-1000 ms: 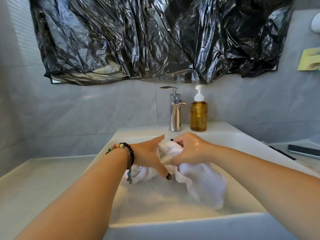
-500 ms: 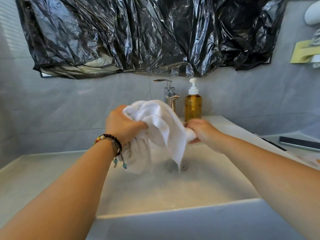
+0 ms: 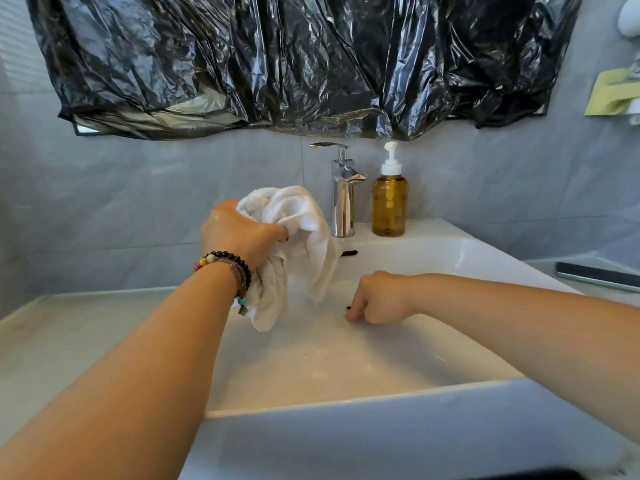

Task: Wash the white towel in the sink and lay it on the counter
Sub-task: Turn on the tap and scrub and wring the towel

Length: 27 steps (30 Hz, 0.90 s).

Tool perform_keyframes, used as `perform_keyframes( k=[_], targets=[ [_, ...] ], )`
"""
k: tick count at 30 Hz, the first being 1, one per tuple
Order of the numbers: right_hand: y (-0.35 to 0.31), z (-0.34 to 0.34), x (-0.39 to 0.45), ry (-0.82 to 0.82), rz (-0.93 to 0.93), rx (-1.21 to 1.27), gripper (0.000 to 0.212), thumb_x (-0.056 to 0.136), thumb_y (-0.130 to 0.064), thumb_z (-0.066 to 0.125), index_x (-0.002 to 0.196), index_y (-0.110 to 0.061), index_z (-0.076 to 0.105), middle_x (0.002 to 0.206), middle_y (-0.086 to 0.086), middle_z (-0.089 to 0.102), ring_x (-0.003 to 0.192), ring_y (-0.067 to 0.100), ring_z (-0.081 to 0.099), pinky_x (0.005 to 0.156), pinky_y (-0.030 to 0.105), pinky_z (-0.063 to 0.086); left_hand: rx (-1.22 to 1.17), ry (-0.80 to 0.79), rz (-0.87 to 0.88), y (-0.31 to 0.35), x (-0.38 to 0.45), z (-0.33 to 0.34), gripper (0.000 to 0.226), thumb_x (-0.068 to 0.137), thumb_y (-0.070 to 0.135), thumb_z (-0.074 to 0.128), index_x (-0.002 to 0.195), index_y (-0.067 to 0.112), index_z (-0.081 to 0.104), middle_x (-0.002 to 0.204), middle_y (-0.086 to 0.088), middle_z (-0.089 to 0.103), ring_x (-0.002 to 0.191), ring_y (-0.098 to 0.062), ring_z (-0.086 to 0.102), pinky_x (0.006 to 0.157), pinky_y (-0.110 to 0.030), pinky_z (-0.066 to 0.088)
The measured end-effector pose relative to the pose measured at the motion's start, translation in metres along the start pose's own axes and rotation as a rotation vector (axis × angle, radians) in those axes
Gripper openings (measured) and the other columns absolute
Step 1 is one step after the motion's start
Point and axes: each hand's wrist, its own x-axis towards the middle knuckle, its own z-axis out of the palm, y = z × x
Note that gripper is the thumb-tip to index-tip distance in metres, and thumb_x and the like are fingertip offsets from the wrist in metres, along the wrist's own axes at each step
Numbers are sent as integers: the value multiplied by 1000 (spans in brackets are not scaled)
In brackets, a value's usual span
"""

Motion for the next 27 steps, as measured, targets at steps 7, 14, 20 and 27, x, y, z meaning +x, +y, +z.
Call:
perform_keyframes(
  k=[7,14,20,27],
  targets=[
    [0,6,4,303,14,67,20,90,-17,57,92,-11,75,92,7,70,87,25,63,83,38,56,14,-20,33,0,-1,2,53,60,40,82,103,19,60,87,3,62,79,-17,60,52,-23,41],
    [18,-1,8,508,54,174,23,87,-11,54,83,-14,77,90,8,71,85,25,64,78,42,58,53,-21,71,4,-2,2,56,63,39,82,109,18,57,96,1,61,86,-21,58,62,-28,46],
    [20,0,12,495,71,173,20,88,-12,57,83,-15,77,90,10,71,84,25,64,78,43,59,48,-14,91,6,-4,2,60,63,40,83,112,15,58,101,-1,61,89,-22,58,62,-28,45],
    [19,-2,10,507,78,210,19,89,-14,58,96,-16,75,99,4,71,89,21,63,82,40,58,64,-30,83,7,-6,2,58,63,37,82,111,16,59,100,-1,62,88,-22,59,61,-28,45]
  ],
)
